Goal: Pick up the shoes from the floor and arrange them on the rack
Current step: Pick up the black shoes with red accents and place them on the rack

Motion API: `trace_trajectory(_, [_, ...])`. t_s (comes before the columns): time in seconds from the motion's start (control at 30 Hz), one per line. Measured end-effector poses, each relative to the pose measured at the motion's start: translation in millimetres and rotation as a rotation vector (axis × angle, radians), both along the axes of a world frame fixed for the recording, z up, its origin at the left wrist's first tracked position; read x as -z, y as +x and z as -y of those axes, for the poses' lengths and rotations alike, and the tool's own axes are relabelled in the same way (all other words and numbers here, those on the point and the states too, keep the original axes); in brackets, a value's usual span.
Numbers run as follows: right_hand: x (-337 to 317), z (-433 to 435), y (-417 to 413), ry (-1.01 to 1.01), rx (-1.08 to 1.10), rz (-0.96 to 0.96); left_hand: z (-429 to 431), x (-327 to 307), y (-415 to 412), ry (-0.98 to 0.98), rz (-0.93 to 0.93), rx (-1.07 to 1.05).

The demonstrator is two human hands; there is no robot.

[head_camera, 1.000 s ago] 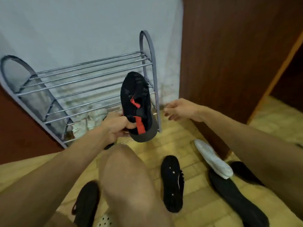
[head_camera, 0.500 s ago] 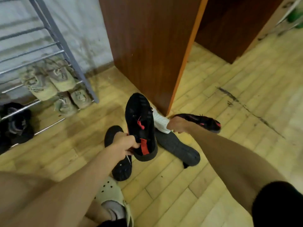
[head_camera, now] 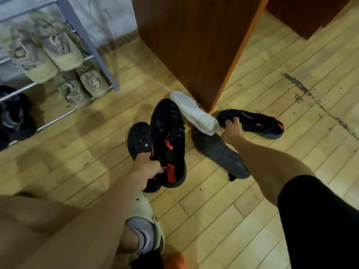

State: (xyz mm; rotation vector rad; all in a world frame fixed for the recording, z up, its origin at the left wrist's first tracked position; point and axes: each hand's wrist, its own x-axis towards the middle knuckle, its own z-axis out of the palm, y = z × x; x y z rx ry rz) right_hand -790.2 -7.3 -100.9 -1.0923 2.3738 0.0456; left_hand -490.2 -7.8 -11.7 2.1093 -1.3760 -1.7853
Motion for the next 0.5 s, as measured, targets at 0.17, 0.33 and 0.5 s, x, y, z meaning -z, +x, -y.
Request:
trace_trajectory(0.17, [31.6,8.4,-7.7,0.211,-0.040,-0.017,7.2,6.7,3.4,0.017,-0.019,-0.052])
trace_trajectory(0.33, [22.6,7.9,-15.8,0.224,-0.204,-0.194,11.7,9.1,5.5,0.049,-0.037,-0.111])
trace_trajectory(0.5, [-7.1,-15.3,-19.5,0.100,-0.209,-0.241,12.6,4.2,-7.1,0.053,-0.079,-0.154])
